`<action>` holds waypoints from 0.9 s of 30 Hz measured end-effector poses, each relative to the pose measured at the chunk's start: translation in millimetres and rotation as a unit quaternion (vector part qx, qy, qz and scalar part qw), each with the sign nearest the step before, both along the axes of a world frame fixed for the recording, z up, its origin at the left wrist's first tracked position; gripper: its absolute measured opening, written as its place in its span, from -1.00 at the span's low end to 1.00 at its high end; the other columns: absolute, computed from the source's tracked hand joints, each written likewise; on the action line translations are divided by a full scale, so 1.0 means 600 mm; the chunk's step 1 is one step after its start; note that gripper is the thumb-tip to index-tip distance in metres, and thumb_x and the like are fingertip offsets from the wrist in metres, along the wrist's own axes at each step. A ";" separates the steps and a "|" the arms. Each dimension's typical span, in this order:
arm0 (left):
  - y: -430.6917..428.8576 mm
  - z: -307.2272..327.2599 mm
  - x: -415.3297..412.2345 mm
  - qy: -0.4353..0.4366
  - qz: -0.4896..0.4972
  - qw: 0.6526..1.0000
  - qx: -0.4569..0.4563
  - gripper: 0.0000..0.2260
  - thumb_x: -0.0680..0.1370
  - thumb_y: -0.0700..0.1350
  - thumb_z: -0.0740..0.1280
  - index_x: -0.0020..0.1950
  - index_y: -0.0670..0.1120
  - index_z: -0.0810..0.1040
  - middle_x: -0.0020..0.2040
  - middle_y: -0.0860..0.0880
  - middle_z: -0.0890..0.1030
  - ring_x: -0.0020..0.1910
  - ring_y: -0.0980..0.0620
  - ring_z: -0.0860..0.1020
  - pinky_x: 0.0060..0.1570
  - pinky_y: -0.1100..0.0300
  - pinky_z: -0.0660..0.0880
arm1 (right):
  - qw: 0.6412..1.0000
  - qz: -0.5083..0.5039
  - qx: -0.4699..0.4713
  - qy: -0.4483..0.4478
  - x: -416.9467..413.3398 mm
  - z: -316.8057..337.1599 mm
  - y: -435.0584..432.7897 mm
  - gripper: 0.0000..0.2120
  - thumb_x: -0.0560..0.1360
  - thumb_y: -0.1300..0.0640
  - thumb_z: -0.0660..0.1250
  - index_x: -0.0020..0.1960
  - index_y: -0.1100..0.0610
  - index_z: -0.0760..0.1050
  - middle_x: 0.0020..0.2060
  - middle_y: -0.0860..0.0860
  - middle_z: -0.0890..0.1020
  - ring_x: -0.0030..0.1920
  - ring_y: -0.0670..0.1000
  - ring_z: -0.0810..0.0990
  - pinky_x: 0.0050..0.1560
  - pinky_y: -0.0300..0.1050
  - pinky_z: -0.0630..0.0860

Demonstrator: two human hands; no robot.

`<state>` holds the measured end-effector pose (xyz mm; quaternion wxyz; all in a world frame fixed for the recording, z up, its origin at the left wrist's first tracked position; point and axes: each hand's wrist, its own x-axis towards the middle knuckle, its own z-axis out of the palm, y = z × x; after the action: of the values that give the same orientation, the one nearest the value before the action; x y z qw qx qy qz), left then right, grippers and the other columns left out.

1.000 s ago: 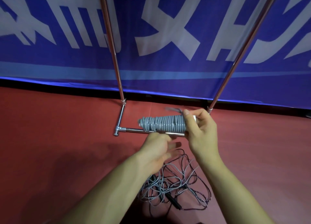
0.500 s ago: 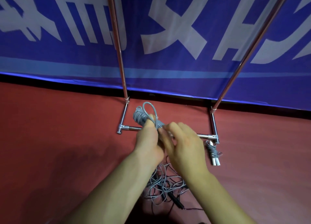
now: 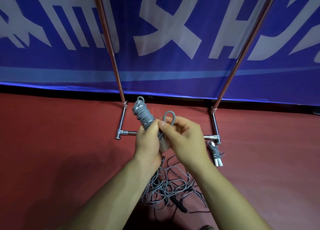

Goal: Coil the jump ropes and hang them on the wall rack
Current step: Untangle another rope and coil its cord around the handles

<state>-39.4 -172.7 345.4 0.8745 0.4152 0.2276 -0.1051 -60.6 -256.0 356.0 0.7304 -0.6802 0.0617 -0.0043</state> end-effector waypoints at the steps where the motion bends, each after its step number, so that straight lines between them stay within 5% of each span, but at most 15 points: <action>1: 0.004 0.007 0.002 -0.001 -0.020 0.999 -0.037 -0.82 0.56 -0.22 0.21 -0.13 -0.17 0.60 -0.24 -0.19 0.61 -0.32 -0.07 0.61 -0.35 0.17 0.60 | 1.000 -0.001 0.015 0.008 -0.001 0.002 -0.003 -0.91 0.53 0.17 0.45 -0.11 0.19 0.63 -0.37 0.09 0.49 -0.37 -0.05 0.42 -0.34 -0.20 0.36; 3: 0.014 0.018 0.006 0.008 -0.035 0.996 -0.077 -0.77 0.44 -0.25 0.15 -0.37 -0.08 0.49 -0.37 -0.05 0.52 -0.52 0.01 0.48 -0.52 0.27 0.44 | 0.997 0.016 0.068 0.041 -0.003 0.011 -0.010 -0.85 0.56 0.21 0.39 -0.15 0.25 0.55 -0.42 0.12 0.53 -0.49 -0.05 0.39 -0.48 -0.28 0.31; 6: 0.023 0.035 0.011 -0.005 -0.021 0.996 -0.085 -0.94 0.29 -0.20 0.18 -0.33 -0.06 0.32 -0.40 0.00 0.38 -0.60 0.01 0.32 -0.58 0.28 0.28 | 0.989 0.087 0.096 0.067 -0.006 0.027 -0.031 -0.87 0.58 0.25 0.35 -0.09 0.32 0.54 -0.45 0.12 0.56 -0.55 -0.04 0.36 -0.56 -0.30 0.25; 11: 0.028 0.031 0.019 -0.013 -0.006 0.992 -0.124 -0.83 0.31 -0.14 0.30 -0.47 -0.07 0.38 -0.46 0.00 0.35 -0.51 0.05 0.35 -0.38 0.17 0.40 | 0.979 0.201 -0.003 0.036 -0.008 0.040 -0.063 -0.96 0.49 0.26 0.44 -0.14 0.18 0.64 -0.42 0.15 0.58 -0.54 -0.02 0.41 -0.54 -0.25 0.31; 17: 0.041 0.019 0.022 -0.067 -0.010 0.986 -0.154 -0.79 0.14 -0.13 0.34 -0.36 -0.04 0.33 -0.37 0.01 0.36 -0.26 0.00 0.48 -0.07 0.09 0.41 | 0.981 0.193 0.034 -0.002 -0.009 0.037 -0.051 -0.96 0.44 0.32 0.45 -0.16 0.22 0.62 -0.42 0.18 0.57 -0.51 0.00 0.51 -0.48 -0.21 0.48; 23: 0.041 0.027 0.020 -0.098 -0.065 0.967 -0.226 -0.70 0.10 -0.19 0.40 -0.35 -0.06 0.29 -0.37 0.00 0.32 -0.39 0.04 0.35 -0.37 0.19 0.43 | 0.986 0.161 0.017 -0.026 -0.007 0.031 -0.046 -0.87 0.35 0.22 0.51 -0.15 0.18 0.59 -0.48 0.09 0.51 -0.55 -0.04 0.39 -0.53 -0.27 0.34; 27: 0.042 0.033 0.019 -0.129 -0.086 0.951 -0.266 -0.63 0.06 -0.21 0.47 -0.36 -0.07 0.29 -0.38 -0.01 0.33 -0.40 0.04 0.33 -0.35 0.22 0.41 | 0.983 0.178 0.045 -0.027 -0.010 0.034 -0.052 -0.85 0.52 0.14 0.34 -0.03 0.23 0.60 -0.47 0.08 0.51 -0.52 -0.01 0.39 -0.47 -0.21 0.33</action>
<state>-27.8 -147.2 365.0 0.9629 0.1952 0.0398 -0.1818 -66.9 -287.0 376.2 0.7510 -0.6461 -0.0802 0.1102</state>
